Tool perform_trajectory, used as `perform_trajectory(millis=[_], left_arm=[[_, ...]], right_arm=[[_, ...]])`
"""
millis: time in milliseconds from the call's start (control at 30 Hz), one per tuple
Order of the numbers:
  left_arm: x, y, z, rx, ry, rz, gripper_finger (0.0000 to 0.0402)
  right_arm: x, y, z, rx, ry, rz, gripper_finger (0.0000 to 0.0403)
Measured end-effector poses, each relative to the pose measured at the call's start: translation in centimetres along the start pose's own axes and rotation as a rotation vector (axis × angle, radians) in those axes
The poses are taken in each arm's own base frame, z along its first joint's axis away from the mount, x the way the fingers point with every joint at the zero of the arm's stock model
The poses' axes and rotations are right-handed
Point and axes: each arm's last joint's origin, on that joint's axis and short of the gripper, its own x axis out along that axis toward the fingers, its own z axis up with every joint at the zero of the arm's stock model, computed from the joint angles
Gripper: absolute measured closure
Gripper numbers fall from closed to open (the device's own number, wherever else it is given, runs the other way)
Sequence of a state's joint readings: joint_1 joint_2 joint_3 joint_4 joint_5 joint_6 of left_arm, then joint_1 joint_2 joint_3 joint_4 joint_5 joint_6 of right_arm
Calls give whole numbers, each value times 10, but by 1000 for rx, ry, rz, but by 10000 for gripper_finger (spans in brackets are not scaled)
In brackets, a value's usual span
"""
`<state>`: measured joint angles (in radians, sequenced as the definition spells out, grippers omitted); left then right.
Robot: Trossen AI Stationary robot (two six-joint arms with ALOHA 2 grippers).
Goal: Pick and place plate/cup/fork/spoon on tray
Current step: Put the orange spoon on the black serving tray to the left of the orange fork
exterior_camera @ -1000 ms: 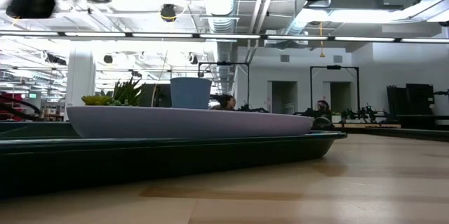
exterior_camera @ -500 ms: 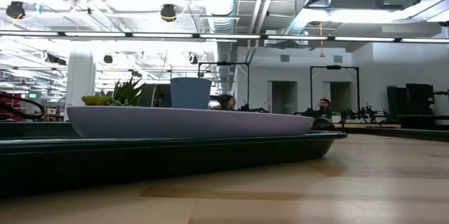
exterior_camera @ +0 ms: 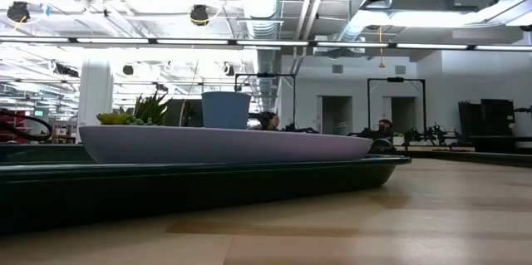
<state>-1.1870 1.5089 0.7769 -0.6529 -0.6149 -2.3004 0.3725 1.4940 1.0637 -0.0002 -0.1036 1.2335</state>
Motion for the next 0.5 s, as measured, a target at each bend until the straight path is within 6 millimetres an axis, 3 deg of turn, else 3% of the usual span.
perform_trajectory(millis=[500], left_arm=[[6,4,-1,42,-16,59,401]], right_arm=[[0,0,0,19,-1,0,175]])
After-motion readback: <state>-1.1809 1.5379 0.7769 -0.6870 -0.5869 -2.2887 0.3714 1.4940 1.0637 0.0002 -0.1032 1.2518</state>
